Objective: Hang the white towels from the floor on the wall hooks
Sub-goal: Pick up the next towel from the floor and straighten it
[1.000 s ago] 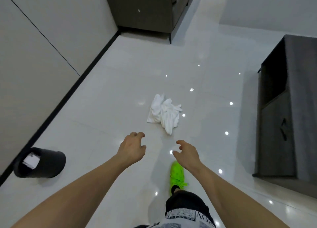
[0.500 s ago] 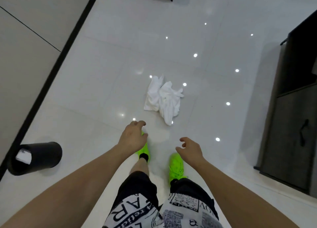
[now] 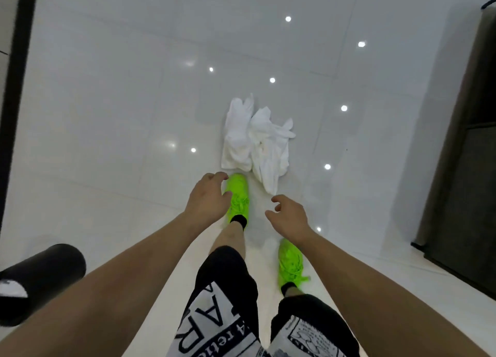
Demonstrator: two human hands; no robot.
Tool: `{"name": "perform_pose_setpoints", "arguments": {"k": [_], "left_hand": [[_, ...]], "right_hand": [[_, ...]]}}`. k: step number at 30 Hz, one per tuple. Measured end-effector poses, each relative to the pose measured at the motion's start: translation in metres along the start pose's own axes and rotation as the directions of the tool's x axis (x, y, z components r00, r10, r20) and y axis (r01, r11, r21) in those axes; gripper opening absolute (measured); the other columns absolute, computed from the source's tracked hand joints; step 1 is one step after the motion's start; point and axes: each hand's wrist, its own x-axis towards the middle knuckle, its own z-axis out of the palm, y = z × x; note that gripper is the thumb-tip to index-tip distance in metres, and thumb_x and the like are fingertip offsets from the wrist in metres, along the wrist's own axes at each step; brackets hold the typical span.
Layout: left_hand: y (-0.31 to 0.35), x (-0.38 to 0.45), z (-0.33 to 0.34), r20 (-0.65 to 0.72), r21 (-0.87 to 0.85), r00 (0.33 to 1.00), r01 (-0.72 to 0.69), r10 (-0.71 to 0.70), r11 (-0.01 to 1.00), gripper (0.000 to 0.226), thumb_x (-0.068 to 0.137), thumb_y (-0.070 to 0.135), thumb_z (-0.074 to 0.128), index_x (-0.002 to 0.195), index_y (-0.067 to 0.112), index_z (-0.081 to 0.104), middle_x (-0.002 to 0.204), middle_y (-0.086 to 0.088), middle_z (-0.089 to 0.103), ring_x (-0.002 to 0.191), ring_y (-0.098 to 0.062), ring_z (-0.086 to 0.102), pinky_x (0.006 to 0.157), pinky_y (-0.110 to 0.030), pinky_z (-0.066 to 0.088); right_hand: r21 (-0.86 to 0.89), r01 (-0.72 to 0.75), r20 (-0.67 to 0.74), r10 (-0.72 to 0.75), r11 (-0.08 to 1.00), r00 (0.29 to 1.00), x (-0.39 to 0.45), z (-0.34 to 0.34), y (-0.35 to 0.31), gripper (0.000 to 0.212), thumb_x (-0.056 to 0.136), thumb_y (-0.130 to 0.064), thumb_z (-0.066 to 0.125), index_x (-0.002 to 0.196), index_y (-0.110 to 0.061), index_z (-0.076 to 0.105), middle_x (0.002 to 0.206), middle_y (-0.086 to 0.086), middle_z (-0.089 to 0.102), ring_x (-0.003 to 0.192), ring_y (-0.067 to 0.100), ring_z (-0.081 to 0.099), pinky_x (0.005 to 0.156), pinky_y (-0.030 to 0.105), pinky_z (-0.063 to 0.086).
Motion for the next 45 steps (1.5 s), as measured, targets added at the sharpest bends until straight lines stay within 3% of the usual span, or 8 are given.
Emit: {"name": "perform_pose_setpoints", "arguments": {"k": [13, 19, 22, 28, 30, 37, 41, 45], "left_hand": [[-0.094, 0.245, 0.065, 0.054, -0.006, 0.998, 0.018, -0.018, 1.0, 0.042, 0.092, 0.027, 0.057, 0.132, 0.019, 0.051, 0.126, -0.01, 0.053, 0.109, -0.026, 0.055, 0.083, -0.025, 0.032], [-0.125, 0.296, 0.104, 0.065, -0.054, 0.996, 0.065, -0.062, 0.996, 0.041, 0.093, 0.029, 0.056, 0.133, 0.021, 0.05, 0.128, -0.008, 0.051, 0.108, -0.025, 0.055, 0.083, -0.026, 0.034], [-0.136, 0.297, 0.123, 0.065, -0.079, 0.995, 0.083, -0.078, 0.993, 0.042, 0.092, 0.028, 0.056, 0.133, 0.02, 0.05, 0.129, -0.008, 0.05, 0.109, -0.026, 0.055, 0.086, -0.027, 0.035], [-0.133, 0.273, 0.134, 0.12, -0.076, 0.988, 0.107, -0.098, 0.991, 0.043, 0.092, 0.026, 0.055, 0.135, 0.019, 0.049, 0.132, -0.01, 0.047, 0.113, -0.03, 0.054, 0.096, -0.034, 0.039], [-0.118, 0.255, 0.12, 0.127, -0.073, 0.99, 0.075, -0.065, 0.995, 0.044, 0.092, 0.024, 0.055, 0.135, 0.02, 0.048, 0.131, -0.011, 0.047, 0.114, -0.031, 0.053, 0.096, -0.034, 0.039], [-0.034, 0.193, 0.037, 0.114, -0.01, 0.965, -0.235, 0.234, 0.972, 0.065, 0.086, 0.014, 0.059, 0.145, 0.031, 0.039, 0.147, -0.005, 0.033, 0.125, -0.029, 0.046, 0.096, -0.036, 0.041], [0.027, 0.138, -0.013, 0.1, 0.036, 0.919, -0.387, 0.382, 0.922, 0.072, 0.081, 0.004, 0.059, 0.144, 0.031, 0.039, 0.156, 0.0, 0.023, 0.129, -0.03, 0.041, 0.098, -0.037, 0.043], [0.096, 0.064, -0.059, 0.002, 0.095, 0.858, -0.511, 0.513, 0.854, 0.034, 0.081, 0.016, 0.065, 0.114, 0.025, 0.062, 0.134, 0.003, 0.048, 0.113, -0.028, 0.052, 0.087, -0.041, 0.048]], "right_hand": [[-0.297, 0.097, 0.009, -0.098, 0.95, 0.995, 0.283, 0.063, -0.062, 0.046, 0.089, -0.028, 0.06, 0.133, -0.017, 0.054, 0.119, 0.01, 0.061, 0.113, 0.028, 0.056, 0.087, 0.03, 0.041], [-0.606, 0.352, 0.107, -0.365, 0.714, 0.925, 0.356, 0.09, -0.064, 0.066, 0.088, -0.022, 0.062, 0.147, -0.02, 0.033, 0.159, -0.001, 0.024, 0.129, 0.033, 0.038, 0.096, 0.045, 0.042], [-0.659, 0.368, 0.167, -0.349, 0.656, 0.922, 0.37, 0.101, -0.055, 0.069, 0.088, -0.023, 0.064, 0.147, -0.022, 0.03, 0.152, 0.001, 0.036, 0.126, 0.033, 0.042, 0.093, 0.044, 0.043], [-0.585, 0.237, 0.122, -0.205, 0.776, 0.971, 0.341, 0.1, -0.035, 0.009, 0.084, -0.019, 0.059, 0.089, -0.014, 0.053, 0.09, 0.01, 0.059, 0.096, 0.035, 0.058, 0.067, 0.031, 0.033], [-0.536, 0.208, 0.148, -0.152, 0.818, 0.977, 0.315, 0.09, -0.034, 0.02, 0.082, -0.018, 0.058, 0.069, -0.019, 0.042, 0.08, 0.006, 0.053, 0.091, 0.033, 0.058, 0.066, 0.029, 0.033], [-0.436, 0.225, 0.023, -0.24, 0.871, 0.971, 0.216, 0.014, -0.081, 0.02, 0.08, -0.02, 0.063, 0.067, -0.017, 0.048, 0.061, -0.005, 0.044, 0.073, 0.024, 0.05, 0.055, 0.029, 0.029], [-0.37, 0.301, -0.095, -0.358, 0.879, 0.929, 0.134, -0.049, -0.115, 0.013, 0.084, -0.027, 0.065, 0.095, -0.02, 0.07, 0.076, -0.006, 0.06, 0.086, 0.02, 0.06, 0.065, 0.027, 0.038], [-0.476, 0.346, -0.221, -0.491, 0.809, 0.842, 0.025, -0.111, -0.117, 0.028, 0.083, -0.034, 0.061, 0.057, -0.024, 0.058, 0.059, -0.006, 0.053, 0.085, 0.021, 0.048, 0.063, 0.026, 0.033]]}}
